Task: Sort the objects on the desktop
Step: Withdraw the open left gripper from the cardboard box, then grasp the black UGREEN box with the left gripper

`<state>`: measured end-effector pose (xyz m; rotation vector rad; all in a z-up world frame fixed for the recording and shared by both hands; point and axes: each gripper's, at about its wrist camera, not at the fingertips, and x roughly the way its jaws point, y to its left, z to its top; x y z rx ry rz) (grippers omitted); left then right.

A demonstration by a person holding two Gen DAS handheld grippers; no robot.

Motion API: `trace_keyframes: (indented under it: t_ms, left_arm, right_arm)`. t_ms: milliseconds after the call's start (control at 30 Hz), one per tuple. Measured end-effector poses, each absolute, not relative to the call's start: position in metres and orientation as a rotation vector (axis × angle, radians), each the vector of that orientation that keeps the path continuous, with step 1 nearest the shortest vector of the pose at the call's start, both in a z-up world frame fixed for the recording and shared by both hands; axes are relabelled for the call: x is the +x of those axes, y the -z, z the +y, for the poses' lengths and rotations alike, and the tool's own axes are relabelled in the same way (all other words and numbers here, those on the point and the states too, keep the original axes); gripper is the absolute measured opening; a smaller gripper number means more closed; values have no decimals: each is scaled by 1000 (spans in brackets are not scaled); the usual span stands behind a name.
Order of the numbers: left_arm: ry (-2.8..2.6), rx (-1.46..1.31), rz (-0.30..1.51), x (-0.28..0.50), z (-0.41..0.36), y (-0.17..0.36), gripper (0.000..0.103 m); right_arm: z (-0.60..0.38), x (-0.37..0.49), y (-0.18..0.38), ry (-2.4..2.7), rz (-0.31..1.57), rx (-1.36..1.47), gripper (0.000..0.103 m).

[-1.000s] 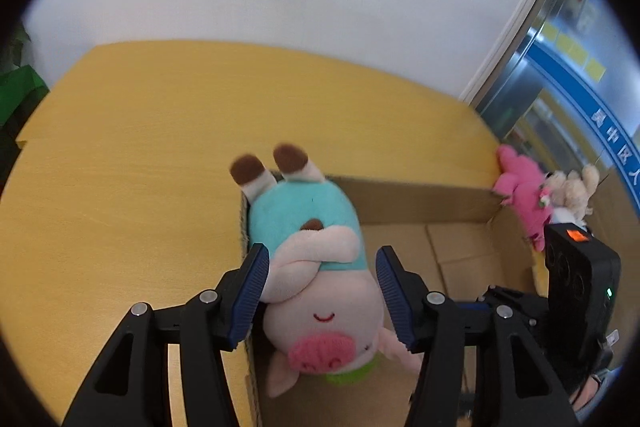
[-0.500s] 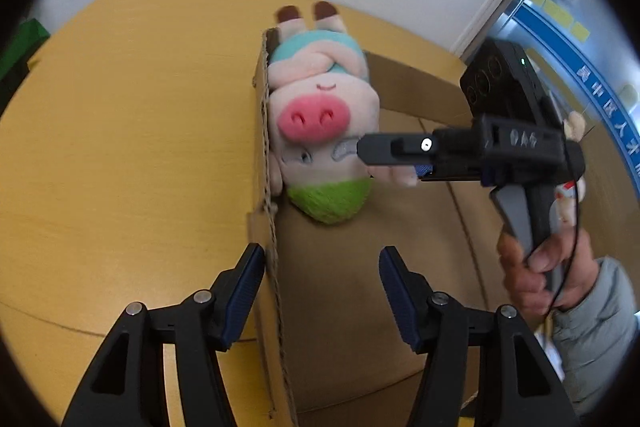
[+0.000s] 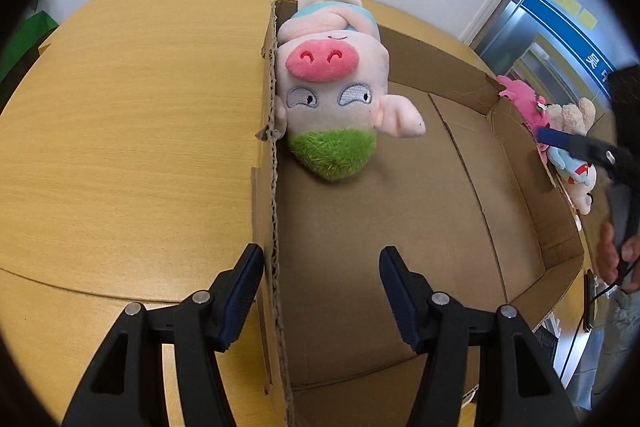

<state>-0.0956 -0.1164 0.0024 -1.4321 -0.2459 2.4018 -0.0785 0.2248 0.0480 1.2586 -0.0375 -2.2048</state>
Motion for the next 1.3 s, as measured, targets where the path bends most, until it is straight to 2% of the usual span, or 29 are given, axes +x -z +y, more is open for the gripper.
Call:
trace_keyframes:
  t_ms: [133,233,400,533,700,767,833,867,967,1000,1033,1100,1167,1233,1300]
  left_arm:
    - [-2406,-1452,-236,-80,-116,0,59]
    - [-2426,-1473,-215,-72,-119,3,55]
    - [-2434,-1522,-261,-56,-124,4,38]
    - [-2411,-1527,-283,-43,-120,7,35]
    - [-2491,-1473,-345,-29,-127,-12,35]
    - [-2565,-1390,-363,-13,-131,-36,35]
    - [-2662,-1251,-303,12,-126,-67,36]
    - [-2693,-1190,-271,25,-122,-79,41]
    - [-2752,-1037,-191,60,-100,-107,75]
    - [-2744,-992,-172,72,-89,-111,79]
    - [-2721,-962,-161,82,-79,-113,79]
    - [-2669,-994,-205,92,-65,-109,79]
    - [-2634,-1075,-249,100,-56,-98,79]
    - [-2622,-1104,-253,111,-47,-83,79]
    - [-2606,-1141,-271,116,-44,-70,79]
  right_arm:
    - [270,-19,-63,2434,209,1211,103]
    - [307,4,-38,2418,173,1342,103]
    - [347,25,7,2386,172,1500,102]
    - [365,33,9,2427,133,1466,102]
    - [364,65,-32,2524,171,1238,102]
    - [363,94,-62,2555,163,1064,103]
    - [368,121,-82,2584,133,919,103]
    - [371,134,-86,2592,99,872,103]
    - [368,138,-60,2508,-71,940,103]
    - [366,133,-41,2450,-142,1026,103]
    - [361,124,-22,2386,-184,1141,101]
    - [351,122,-4,2377,-182,1187,94]
    - [334,142,-6,2452,44,1098,94]
    - [311,159,-9,2453,258,1029,103]
    - [287,172,-6,2427,434,975,103]
